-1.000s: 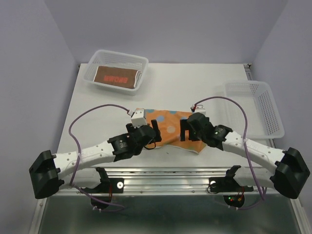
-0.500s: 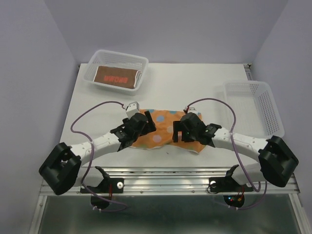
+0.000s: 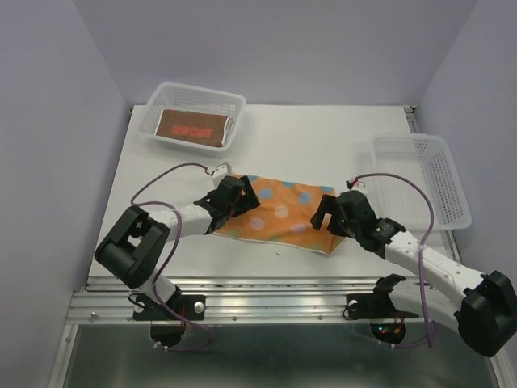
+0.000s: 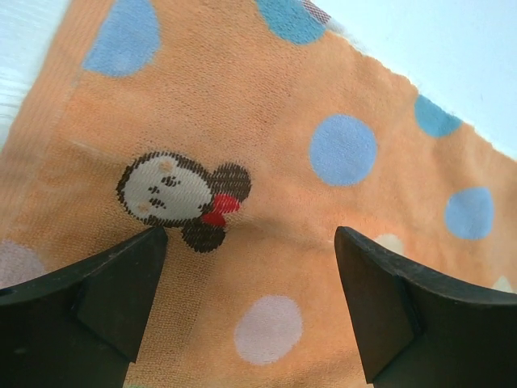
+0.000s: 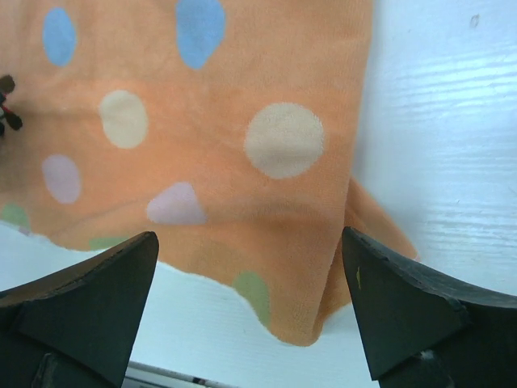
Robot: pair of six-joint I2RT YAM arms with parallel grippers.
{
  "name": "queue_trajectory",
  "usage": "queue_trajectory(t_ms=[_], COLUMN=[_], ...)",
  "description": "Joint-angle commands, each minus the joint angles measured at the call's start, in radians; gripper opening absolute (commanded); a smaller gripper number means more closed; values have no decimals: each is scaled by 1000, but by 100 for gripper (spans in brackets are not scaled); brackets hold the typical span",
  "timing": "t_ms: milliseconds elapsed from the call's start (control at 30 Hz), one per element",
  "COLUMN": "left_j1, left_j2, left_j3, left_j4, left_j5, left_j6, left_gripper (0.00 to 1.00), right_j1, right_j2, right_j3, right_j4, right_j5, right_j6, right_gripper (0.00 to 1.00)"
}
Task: Fold and stack the towels
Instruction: Flatten out the crumpled towel
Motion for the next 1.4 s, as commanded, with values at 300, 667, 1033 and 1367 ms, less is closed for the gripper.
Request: queue_trajectory(t_ms=[300, 667, 1033, 1367], left_j1=[92, 123, 176, 175], left_j2=[-233, -325, -403, -615], left_j3=[-224, -223, -209, -252], left_j4=[-183, -310, -427, -499], left_j5=[121, -2, -24, 127], left_j6=[-126, -140, -191, -189], left_gripper=[99, 99, 99, 99], right_j1=[-35, -118, -121, -121], right_j2=[64, 214, -232, -353], right_j3=[-98, -172, -311, -247], right_j4=[201, 283, -67, -86], right_j5=[-96, -120, 15, -208], right_j6=[78, 179, 389, 291], right_gripper=[100, 100, 100, 100])
